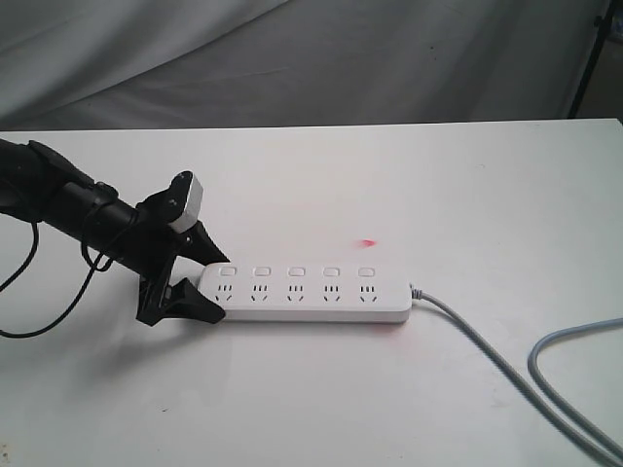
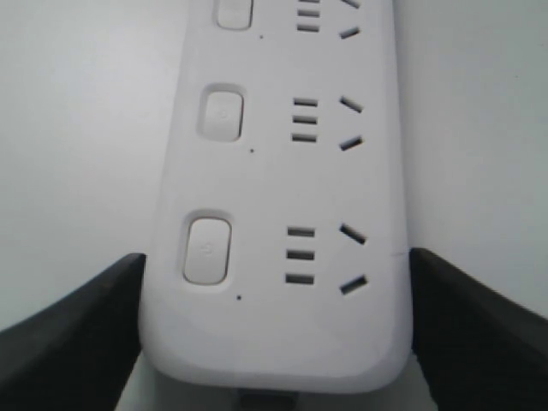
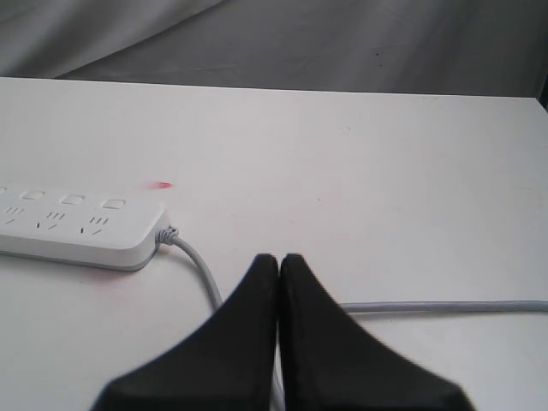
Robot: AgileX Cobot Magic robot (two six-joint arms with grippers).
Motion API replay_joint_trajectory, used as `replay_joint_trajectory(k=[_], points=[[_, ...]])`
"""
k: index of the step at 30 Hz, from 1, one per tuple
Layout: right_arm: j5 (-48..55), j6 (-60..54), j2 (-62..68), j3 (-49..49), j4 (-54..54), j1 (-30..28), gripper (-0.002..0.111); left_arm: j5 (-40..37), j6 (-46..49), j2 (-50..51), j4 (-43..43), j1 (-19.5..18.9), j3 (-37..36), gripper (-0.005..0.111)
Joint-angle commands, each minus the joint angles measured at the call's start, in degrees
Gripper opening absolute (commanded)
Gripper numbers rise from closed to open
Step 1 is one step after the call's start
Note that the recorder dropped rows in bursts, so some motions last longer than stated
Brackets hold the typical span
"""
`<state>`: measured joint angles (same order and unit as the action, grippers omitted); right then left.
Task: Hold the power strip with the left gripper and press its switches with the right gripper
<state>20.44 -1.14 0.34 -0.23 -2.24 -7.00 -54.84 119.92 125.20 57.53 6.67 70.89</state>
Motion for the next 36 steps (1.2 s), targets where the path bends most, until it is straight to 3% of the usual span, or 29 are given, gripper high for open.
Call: replay_joint_trajectory(k=[1, 12, 22, 36], points=[[-0.8, -0.1, -0.3, 0.2, 0.0, -0.4, 0.000, 1.2, 0.1, 0.1, -0.4, 0.2, -0.2, 0.082], [-0.8, -0.1, -0.3, 0.2, 0.0, -0.4, 0.000, 3.8, -0.3, 0.1, -0.3, 0.2, -0.2, 0.083], [-0.8, -0.1, -0.3, 0.2, 0.0, -0.4, 0.000, 0.4, -1.7, 0.0, 2.1, 0.2, 0.0, 0.083], [-0.8, -0.1, -0.3, 0.2, 0.0, -0.4, 0.000, 0.9, -1.8, -8.4, 1.9, 0.2, 0.0, 0.083]])
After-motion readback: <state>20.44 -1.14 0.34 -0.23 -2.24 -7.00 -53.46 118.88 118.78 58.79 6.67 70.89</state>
